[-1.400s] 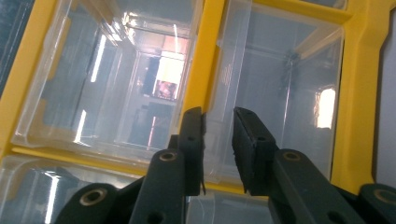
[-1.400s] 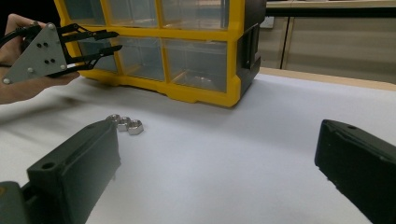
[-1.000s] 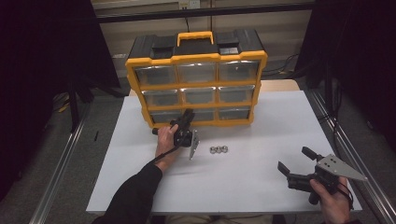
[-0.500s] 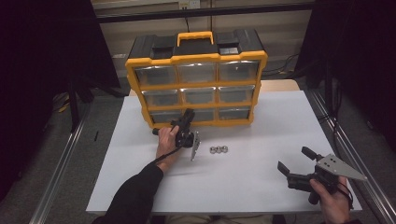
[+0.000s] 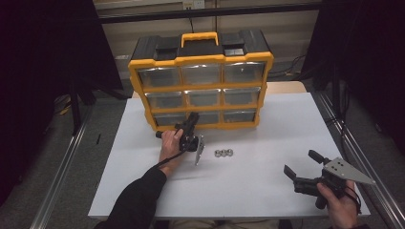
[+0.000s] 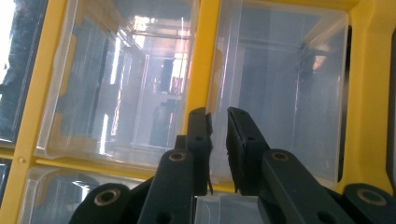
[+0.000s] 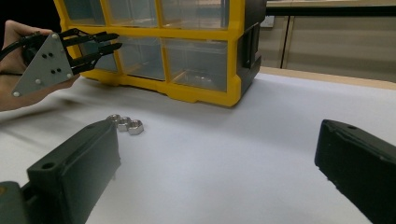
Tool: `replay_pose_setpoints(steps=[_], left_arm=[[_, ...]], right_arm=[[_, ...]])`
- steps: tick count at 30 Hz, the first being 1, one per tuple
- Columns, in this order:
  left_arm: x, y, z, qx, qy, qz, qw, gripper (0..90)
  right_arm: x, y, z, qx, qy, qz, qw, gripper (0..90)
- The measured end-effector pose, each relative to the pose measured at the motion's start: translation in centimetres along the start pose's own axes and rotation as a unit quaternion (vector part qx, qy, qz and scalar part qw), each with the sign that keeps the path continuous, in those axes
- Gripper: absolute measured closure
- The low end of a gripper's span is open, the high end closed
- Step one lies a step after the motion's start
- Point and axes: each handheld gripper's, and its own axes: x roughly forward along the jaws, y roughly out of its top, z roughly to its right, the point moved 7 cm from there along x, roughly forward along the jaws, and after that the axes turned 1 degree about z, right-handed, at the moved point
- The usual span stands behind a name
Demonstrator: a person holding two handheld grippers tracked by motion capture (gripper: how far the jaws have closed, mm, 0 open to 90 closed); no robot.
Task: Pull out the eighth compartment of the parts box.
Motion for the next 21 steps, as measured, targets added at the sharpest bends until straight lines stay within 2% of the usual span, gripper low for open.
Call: replay_pose_setpoints(steps=[5, 6, 7, 8, 10, 11, 14, 15, 18, 21], left_arm=[[0.26, 0.17, 0.03, 0.02, 0.002, 0.016, 0.9997, 79.4], [0.24, 0.09, 0.09, 0.018, -0.002, 0.011, 0.9998, 79.0], [0.42, 0.16, 0.17, 0.008, 0.002, 0.02, 0.9998, 78.5], [0.34, 0.09, 0.08, 0.017, 0.001, 0.014, 0.9998, 78.0], [0.52, 0.22, 0.21, 0.006, 0.004, 0.026, 0.9996, 78.0], [0.33, 0.11, 0.05, 0.021, 0.004, 0.013, 0.9997, 78.0], [0.45, 0.2, 0.12, 0.02, 0.003, 0.021, 0.9996, 77.8], [0.42, 0.22, 0.11, 0.027, 0.005, 0.02, 0.9994, 77.7], [0.62, 0.34, 0.32, 0.024, 0.007, 0.021, 0.9995, 76.9], [0.58, 0.27, 0.32, 0.031, 0.006, 0.023, 0.9992, 76.5]], right_arm=[[0.02, 0.0, -0.02, -0.001, -0.001, -0.001, 1.0, 0.0], [0.03, -0.02, -0.03, -0.001, -0.001, -0.001, 1.0, 0.0], [0.04, -0.02, -0.02, 0.0, -0.001, -0.002, 1.0, 0.0], [0.04, -0.02, -0.01, 0.0, -0.001, -0.001, 1.0, 0.0], [0.03, -0.02, 0.01, 0.0, -0.001, -0.001, 1.0, 0.0], [0.02, -0.03, 0.0, 0.0, 0.0, -0.001, 1.0, 0.0], [0.03, -0.03, -0.01, 0.0, 0.0, -0.001, 1.0, 0.0], [0.03, -0.02, -0.03, 0.0, 0.0, -0.001, 1.0, 0.0], [0.06, -0.03, -0.03, 0.0, 0.0, -0.002, 1.0, 0.0], [0.04, -0.03, -0.05, 0.001, 0.0, -0.002, 1.0, 0.0]])
